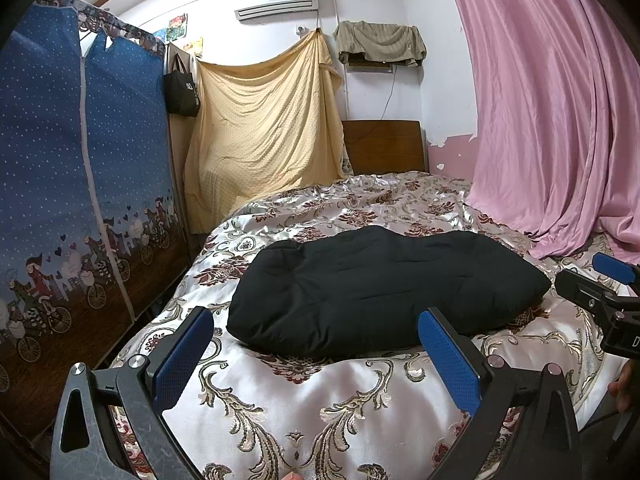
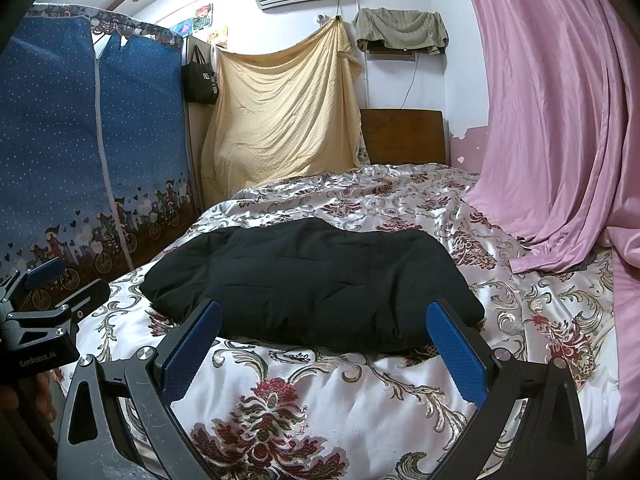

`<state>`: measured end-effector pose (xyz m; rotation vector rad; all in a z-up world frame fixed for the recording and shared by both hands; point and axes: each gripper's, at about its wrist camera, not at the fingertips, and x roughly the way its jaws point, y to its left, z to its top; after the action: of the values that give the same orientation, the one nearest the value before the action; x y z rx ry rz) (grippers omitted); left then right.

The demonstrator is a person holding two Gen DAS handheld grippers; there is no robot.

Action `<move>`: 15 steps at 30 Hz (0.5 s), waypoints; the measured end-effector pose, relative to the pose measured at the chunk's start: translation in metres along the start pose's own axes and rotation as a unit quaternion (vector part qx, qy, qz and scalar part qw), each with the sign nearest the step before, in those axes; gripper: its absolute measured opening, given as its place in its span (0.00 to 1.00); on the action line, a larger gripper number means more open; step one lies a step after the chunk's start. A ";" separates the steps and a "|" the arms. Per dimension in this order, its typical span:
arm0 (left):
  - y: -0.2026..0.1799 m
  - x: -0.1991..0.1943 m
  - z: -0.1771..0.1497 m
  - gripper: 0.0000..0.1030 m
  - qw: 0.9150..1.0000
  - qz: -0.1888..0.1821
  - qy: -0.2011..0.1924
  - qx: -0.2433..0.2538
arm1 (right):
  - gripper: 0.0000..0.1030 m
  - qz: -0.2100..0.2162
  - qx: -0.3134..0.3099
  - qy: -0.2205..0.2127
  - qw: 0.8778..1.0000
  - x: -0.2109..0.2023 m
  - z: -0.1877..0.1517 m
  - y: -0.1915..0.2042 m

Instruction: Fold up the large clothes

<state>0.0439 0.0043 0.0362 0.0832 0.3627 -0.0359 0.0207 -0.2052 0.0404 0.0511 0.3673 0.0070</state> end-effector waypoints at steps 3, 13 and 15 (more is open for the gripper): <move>0.000 0.000 0.000 1.00 1.000 0.000 0.000 0.000 | 0.98 0.000 0.000 0.000 1.000 0.000 0.000 0.000; 0.000 0.000 0.000 1.00 1.000 0.000 0.000 0.000 | 0.98 0.000 0.000 -0.001 1.000 -0.001 0.000 0.000; 0.000 0.000 0.000 1.00 1.000 0.000 0.000 0.000 | 0.98 0.000 0.000 -0.001 1.000 0.000 -0.001 0.000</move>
<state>0.0438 0.0041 0.0359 0.0834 0.3623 -0.0358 0.0205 -0.2050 0.0399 0.0511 0.3659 0.0068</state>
